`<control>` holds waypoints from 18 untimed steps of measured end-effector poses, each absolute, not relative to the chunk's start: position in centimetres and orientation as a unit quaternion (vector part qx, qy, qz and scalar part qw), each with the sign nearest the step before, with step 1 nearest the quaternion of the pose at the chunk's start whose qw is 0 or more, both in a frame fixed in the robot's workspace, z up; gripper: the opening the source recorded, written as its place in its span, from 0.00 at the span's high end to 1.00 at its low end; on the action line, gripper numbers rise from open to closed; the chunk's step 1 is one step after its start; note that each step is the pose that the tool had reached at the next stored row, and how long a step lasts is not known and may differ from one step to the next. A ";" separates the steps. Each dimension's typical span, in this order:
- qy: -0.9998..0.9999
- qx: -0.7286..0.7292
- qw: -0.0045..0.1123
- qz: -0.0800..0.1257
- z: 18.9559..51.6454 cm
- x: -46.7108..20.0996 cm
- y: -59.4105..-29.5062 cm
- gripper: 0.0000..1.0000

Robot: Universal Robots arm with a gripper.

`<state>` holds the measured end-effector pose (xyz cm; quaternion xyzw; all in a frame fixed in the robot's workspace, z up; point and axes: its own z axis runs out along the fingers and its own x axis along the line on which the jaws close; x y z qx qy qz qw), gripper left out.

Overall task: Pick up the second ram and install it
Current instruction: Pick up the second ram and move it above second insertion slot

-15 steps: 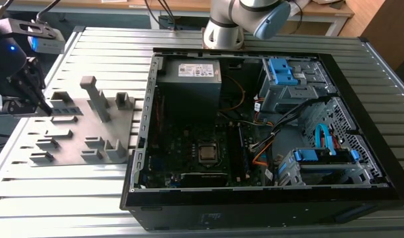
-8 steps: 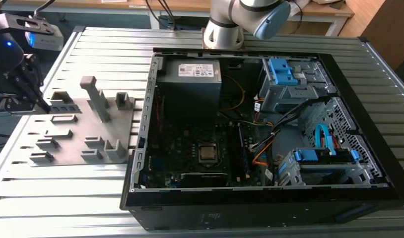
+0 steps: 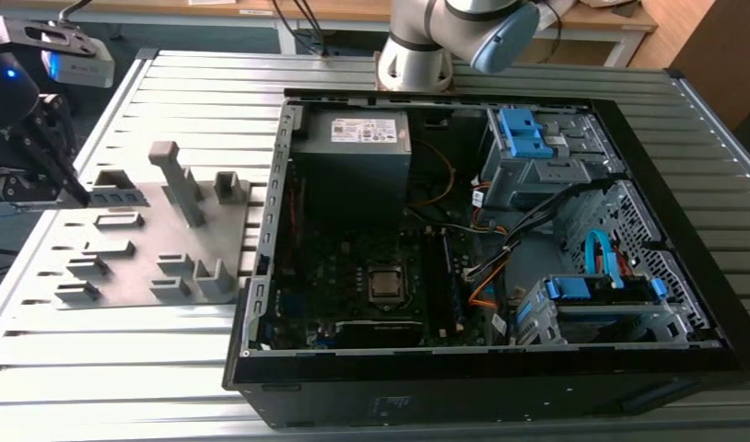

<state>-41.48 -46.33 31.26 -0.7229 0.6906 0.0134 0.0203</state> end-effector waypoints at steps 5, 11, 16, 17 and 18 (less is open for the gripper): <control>0.691 -0.723 0.020 0.013 31.8 -41.5 -46.3 0.86; 0.691 -0.723 0.020 0.013 32.2 -41.5 -46.3 0.86; 0.691 -0.723 0.020 0.013 32.6 -41.5 -46.3 0.86; 0.691 -0.723 0.020 0.013 32.8 -41.5 -46.3 0.86; 0.691 -0.723 0.020 0.013 32.9 -41.5 -46.3 0.86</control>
